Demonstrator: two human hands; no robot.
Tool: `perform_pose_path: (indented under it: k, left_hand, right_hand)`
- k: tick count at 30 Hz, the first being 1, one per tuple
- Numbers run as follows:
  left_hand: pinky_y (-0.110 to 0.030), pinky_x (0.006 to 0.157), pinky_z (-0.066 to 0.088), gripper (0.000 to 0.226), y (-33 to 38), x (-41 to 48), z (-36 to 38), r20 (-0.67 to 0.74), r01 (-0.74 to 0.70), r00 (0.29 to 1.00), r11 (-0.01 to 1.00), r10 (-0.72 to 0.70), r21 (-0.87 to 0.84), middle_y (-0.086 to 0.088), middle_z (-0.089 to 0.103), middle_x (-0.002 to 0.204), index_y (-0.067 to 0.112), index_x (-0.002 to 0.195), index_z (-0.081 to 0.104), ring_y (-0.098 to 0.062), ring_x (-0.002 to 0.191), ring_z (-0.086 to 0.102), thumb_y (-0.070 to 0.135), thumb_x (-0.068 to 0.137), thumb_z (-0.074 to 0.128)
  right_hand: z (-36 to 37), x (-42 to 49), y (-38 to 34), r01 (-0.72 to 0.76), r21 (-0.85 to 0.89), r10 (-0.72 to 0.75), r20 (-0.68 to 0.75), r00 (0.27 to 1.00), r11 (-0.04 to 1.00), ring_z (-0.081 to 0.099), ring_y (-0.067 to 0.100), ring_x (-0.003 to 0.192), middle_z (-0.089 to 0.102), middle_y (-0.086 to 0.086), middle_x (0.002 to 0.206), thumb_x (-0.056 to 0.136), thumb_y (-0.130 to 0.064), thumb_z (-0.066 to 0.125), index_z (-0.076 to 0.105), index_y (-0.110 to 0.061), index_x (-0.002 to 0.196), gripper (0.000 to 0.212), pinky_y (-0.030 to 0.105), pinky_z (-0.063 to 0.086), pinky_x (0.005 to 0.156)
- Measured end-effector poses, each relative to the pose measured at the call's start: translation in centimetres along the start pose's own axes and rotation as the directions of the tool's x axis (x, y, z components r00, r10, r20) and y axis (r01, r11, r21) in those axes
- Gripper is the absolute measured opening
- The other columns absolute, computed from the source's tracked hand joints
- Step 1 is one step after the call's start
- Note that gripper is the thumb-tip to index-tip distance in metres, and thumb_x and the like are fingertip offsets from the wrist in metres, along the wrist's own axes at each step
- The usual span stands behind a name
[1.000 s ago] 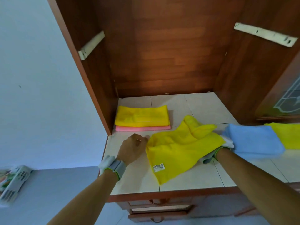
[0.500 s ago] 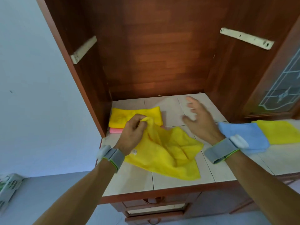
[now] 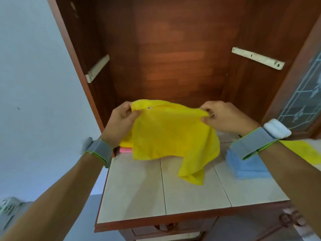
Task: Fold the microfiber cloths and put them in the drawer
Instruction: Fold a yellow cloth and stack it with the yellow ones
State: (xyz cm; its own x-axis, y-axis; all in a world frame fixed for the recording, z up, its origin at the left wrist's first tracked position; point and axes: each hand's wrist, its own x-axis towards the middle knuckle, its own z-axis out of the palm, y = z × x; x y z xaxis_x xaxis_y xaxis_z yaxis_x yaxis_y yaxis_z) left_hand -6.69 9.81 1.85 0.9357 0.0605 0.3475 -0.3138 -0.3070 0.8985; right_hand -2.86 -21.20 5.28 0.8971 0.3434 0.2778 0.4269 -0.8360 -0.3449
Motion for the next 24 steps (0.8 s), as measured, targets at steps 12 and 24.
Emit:
perform_pose_path:
  k: [12,24]
  left_hand:
    - [-0.033,0.064,0.049,0.028,4.3,1.9,0.7,0.378,-0.29,0.914,0.885,0.144,0.364,0.003,0.068,0.075,0.019,0.081,0.069,-0.019,0.069,0.061,0.046,0.081,0.073]
    - [-0.056,0.092,0.054,0.035,7.4,4.7,-4.1,-0.051,-0.13,0.99,0.991,0.131,0.026,-0.028,0.065,0.112,0.001,0.109,0.059,-0.041,0.108,0.064,0.031,0.092,0.066]
  right_hand:
    - [-4.1,-0.3,-4.9,0.239,0.21,-0.167,-0.31,0.936,0.948,0.064,0.0,0.077,0.073,-0.013,0.087,0.088,-0.027,0.067,0.075,-0.024,0.092,0.009,0.016,0.046,0.069]
    - [-8.5,1.5,-2.2,0.174,0.511,0.151,-0.532,0.833,0.842,0.063,0.033,0.075,0.064,0.021,0.09,0.096,-0.032,0.049,0.058,-0.027,0.094,0.01,0.046,0.056,0.067]
